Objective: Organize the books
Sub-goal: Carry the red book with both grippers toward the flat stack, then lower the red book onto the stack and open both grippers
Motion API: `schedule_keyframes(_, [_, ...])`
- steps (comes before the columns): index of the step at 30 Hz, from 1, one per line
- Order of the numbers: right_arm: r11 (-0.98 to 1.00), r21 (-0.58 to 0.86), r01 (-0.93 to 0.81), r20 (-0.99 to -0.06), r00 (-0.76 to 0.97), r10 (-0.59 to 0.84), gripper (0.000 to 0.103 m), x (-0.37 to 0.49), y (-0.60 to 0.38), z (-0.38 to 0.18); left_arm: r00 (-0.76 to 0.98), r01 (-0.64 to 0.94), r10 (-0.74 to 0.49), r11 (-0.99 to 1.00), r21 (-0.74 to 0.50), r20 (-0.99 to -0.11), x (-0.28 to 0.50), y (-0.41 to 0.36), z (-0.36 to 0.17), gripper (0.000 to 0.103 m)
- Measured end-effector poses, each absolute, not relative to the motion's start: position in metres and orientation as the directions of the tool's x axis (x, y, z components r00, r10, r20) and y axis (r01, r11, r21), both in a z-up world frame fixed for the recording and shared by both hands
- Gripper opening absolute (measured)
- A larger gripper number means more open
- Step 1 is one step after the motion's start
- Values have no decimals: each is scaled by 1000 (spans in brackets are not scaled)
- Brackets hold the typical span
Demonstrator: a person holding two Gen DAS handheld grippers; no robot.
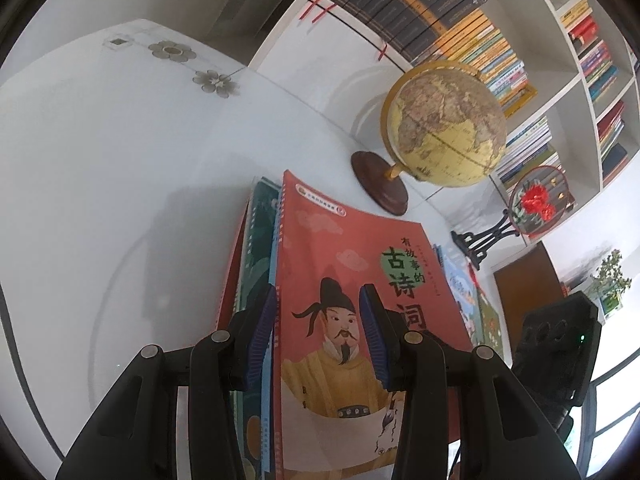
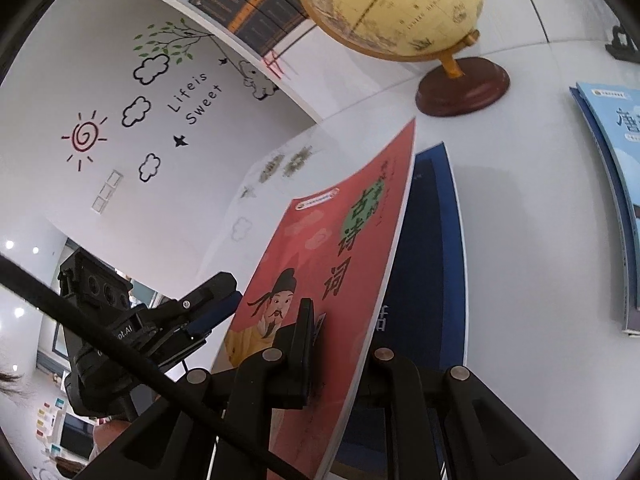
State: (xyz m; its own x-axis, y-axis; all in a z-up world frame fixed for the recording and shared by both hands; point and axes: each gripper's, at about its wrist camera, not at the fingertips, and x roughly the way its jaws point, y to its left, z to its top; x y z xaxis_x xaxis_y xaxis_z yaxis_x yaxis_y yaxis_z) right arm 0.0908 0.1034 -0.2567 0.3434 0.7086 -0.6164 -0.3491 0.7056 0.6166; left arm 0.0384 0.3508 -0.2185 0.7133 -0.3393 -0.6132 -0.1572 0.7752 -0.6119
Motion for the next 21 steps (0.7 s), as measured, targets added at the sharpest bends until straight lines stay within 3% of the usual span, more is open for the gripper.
schedule_keyframes(4, [709,624,-330,-626,332,706,15,93,101,-263,708,-126,-404,735,-667,-579,40,347,-223,39])
schedule_keyframes(12, [697,666,-266,-634,291,717,20,96,97,-277,672,-143,-388,768,-624,-631,43,330,-227,41])
schedule_keyframes(15, [683,689,-242,-619,294,728,41,99,89,-274,672,-145,-388,766,-626,-631,43,329,-227,41])
schedule_keyframes(16, [669,705,-237,-602,299,740,54,100,87,-273,671,-148,-386,766,-625,-633,43,328,-227,41])
schedule_keyframes(21, [659,723,-209,-594,298,747,58,99,85,-269,674,-143,-382,772,-619,-632,43,327,-228,41])
